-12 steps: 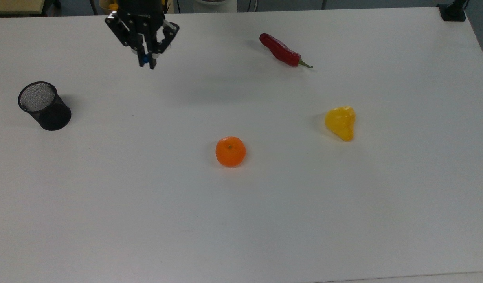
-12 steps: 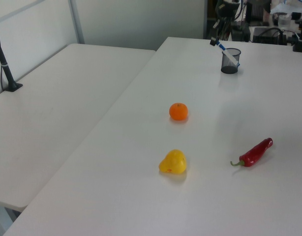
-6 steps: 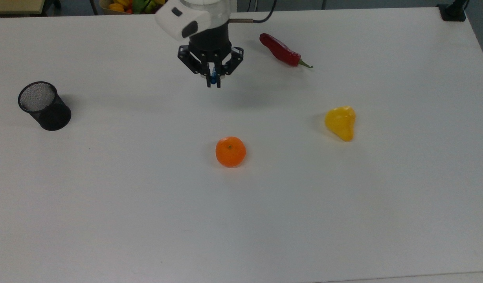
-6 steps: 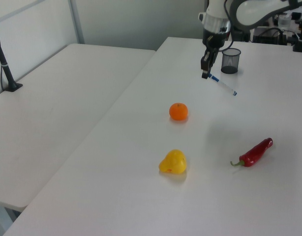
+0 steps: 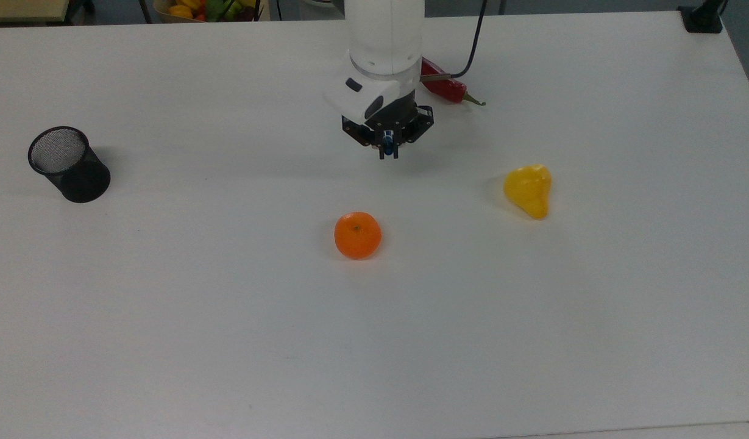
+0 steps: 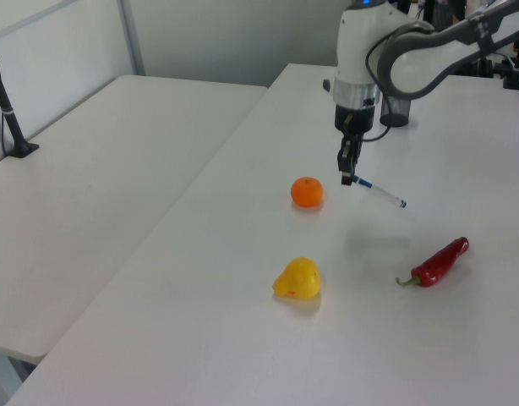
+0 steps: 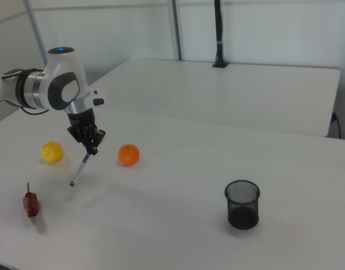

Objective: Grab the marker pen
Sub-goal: 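Carry the marker across the table toward the orange, then lower the marker onto the table and open the gripper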

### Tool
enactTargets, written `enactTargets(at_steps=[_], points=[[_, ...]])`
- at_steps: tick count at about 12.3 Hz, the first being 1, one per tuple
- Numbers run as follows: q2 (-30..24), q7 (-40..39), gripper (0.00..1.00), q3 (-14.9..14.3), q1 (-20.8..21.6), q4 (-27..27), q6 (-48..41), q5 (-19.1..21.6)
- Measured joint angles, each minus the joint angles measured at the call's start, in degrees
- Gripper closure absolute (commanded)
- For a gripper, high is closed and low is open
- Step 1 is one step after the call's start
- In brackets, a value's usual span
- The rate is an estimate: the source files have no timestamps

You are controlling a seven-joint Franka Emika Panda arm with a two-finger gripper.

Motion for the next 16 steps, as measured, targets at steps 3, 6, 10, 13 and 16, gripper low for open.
enactTargets(at_steps=[3,6,10,13,16], points=[[3.03,0.35,0.97,0.37,1.25,0.01,4.25,0.01],[5.59,0.83,0.94,0.4,2.08,0.02,7.45,0.01],[7.13,1.03,0.82,0.41,2.27,0.1,9.44,0.01],[7.49,1.05,0.4,0.41,2.27,0.15,9.57,0.01],[7.76,1.16,0.0,0.41,2.25,0.15,9.59,0.01]])
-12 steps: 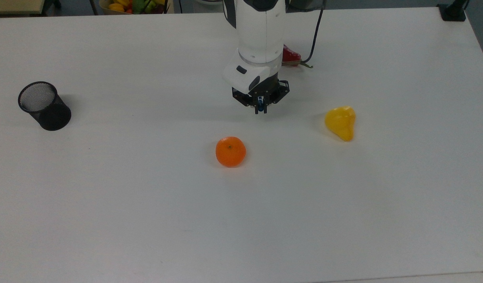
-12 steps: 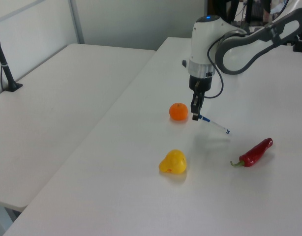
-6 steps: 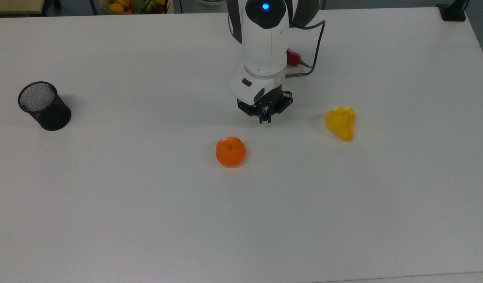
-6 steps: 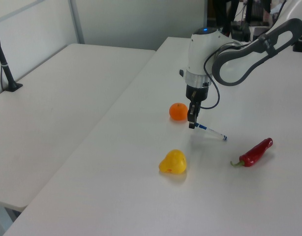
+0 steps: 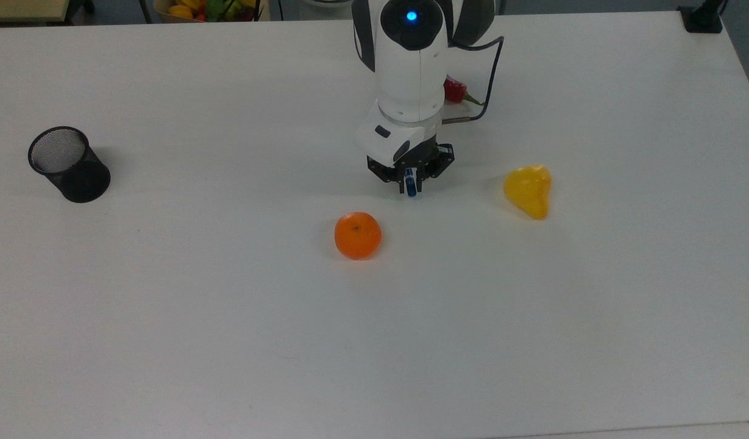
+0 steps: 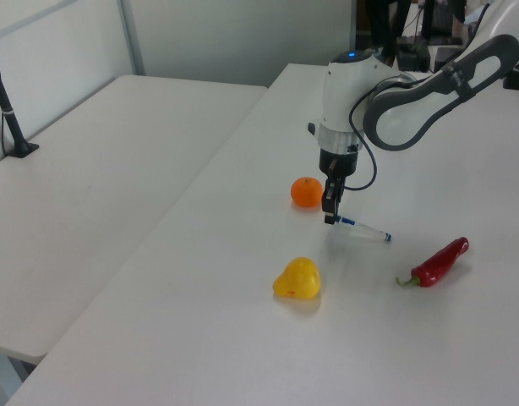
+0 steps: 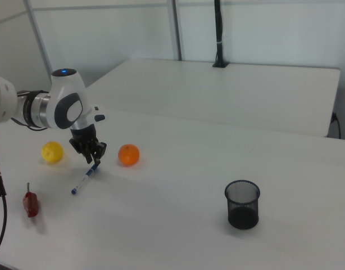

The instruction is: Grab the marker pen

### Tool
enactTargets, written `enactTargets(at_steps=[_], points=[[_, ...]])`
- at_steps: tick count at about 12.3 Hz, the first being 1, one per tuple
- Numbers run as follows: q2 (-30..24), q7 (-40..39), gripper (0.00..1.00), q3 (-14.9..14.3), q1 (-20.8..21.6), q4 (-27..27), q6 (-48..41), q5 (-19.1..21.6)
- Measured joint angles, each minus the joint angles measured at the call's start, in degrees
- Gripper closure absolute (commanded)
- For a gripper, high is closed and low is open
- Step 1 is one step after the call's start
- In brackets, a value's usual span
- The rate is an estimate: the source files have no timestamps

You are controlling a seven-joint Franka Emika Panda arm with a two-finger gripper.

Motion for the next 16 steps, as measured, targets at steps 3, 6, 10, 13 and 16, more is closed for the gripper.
enactTargets(at_steps=[3,6,10,13,16], points=[[0.15,0.04,0.0,0.0,-0.12,0.01,0.0,0.0],[0.0,0.06,0.0,-0.05,-0.27,0.36,0.0,0.0],[-4.94,0.08,0.0,-0.16,-1.22,1.27,-6.85,0.0],[-12.01,0.2,0.0,-0.22,-3.38,1.82,-15.89,0.87],[-19.83,0.2,0.0,-0.31,-7.32,1.99,-25.6,3.01]])
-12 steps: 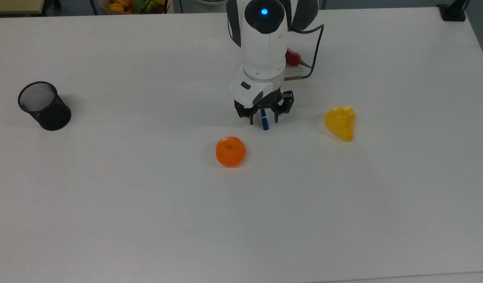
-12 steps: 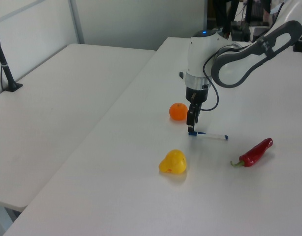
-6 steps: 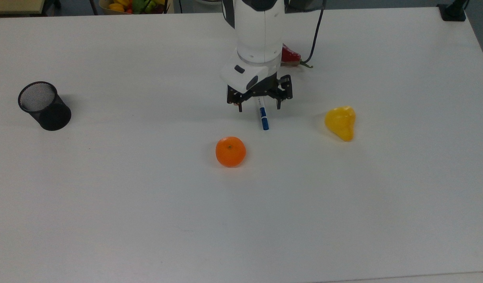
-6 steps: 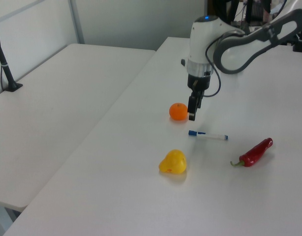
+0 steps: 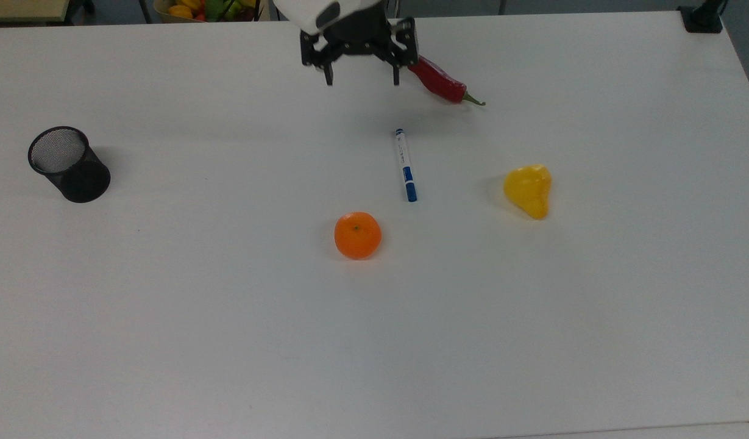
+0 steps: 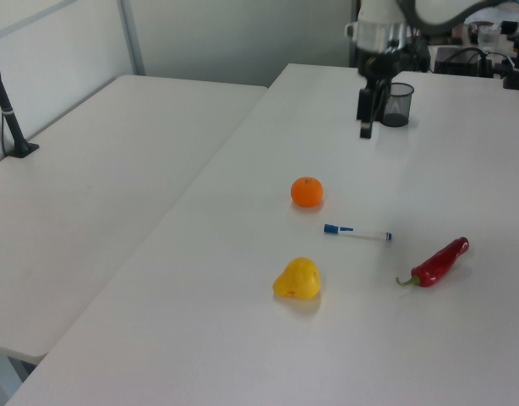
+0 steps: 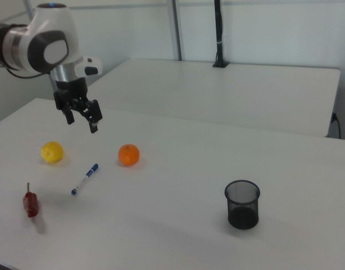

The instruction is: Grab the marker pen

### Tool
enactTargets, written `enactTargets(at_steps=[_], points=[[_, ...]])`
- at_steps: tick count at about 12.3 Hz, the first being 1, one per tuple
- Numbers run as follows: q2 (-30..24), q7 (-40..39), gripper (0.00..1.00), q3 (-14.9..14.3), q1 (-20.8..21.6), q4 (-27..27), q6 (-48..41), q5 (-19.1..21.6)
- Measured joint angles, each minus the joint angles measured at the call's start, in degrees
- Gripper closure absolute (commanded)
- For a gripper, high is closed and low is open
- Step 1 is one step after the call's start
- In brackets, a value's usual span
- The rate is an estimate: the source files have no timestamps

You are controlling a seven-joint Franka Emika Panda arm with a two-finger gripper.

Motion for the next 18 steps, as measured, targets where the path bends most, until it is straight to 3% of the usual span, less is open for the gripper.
enactTargets(at_steps=[6,10,13,18], points=[[-9.52,-0.01,0.0,-0.06,-4.86,0.07,-11.04,0.1],[-9.0,-6.56,0.0,-3.02,-4.58,1.11,-10.94,0.1],[-7.69,-10.03,0.0,-6.22,-1.39,1.96,-7.99,0.1],[-5.63,-10.13,0.0,-6.57,-0.3,2.17,-3.66,-2.39]])
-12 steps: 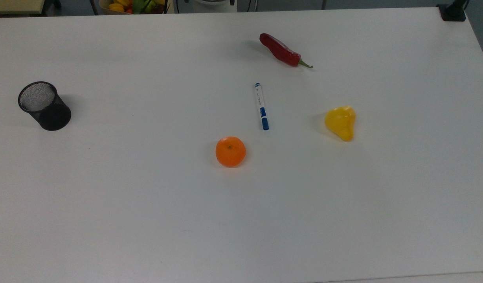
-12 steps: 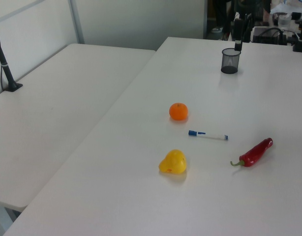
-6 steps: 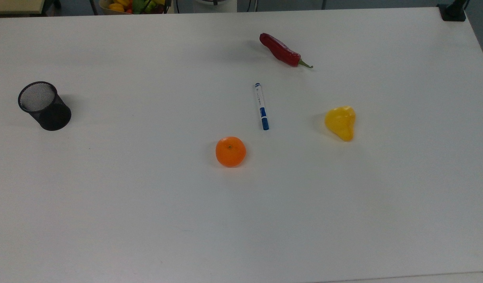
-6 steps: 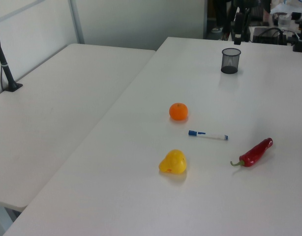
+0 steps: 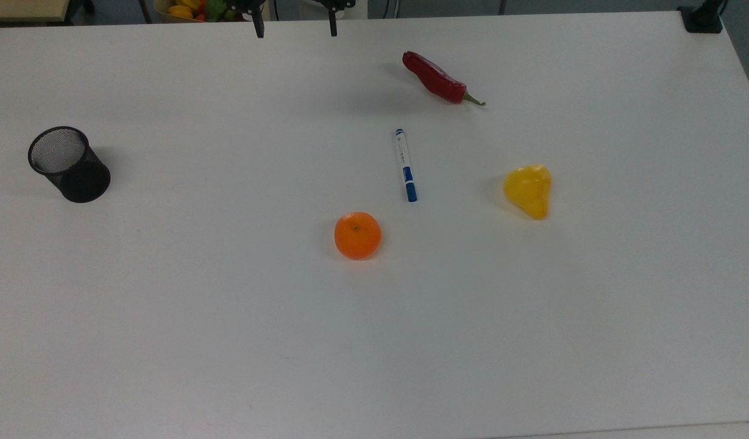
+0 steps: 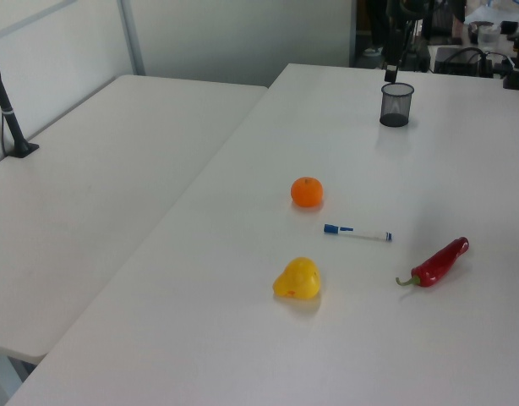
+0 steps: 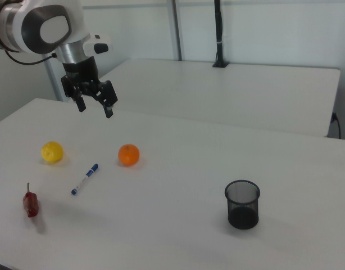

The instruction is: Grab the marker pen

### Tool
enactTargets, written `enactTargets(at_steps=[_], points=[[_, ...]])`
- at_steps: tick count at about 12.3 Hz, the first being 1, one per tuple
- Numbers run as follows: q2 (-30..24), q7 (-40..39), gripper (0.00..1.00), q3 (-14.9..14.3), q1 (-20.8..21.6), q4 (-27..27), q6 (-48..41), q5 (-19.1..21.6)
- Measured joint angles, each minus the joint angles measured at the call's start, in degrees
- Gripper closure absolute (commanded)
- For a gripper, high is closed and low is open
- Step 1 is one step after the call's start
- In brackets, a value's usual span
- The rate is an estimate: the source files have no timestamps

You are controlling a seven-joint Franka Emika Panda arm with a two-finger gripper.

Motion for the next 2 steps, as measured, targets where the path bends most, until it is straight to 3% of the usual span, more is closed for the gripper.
enactTargets(at_steps=[2], points=[[0.02,-0.04,0.0,-0.01,0.01,0.13,0.0,0.0]])
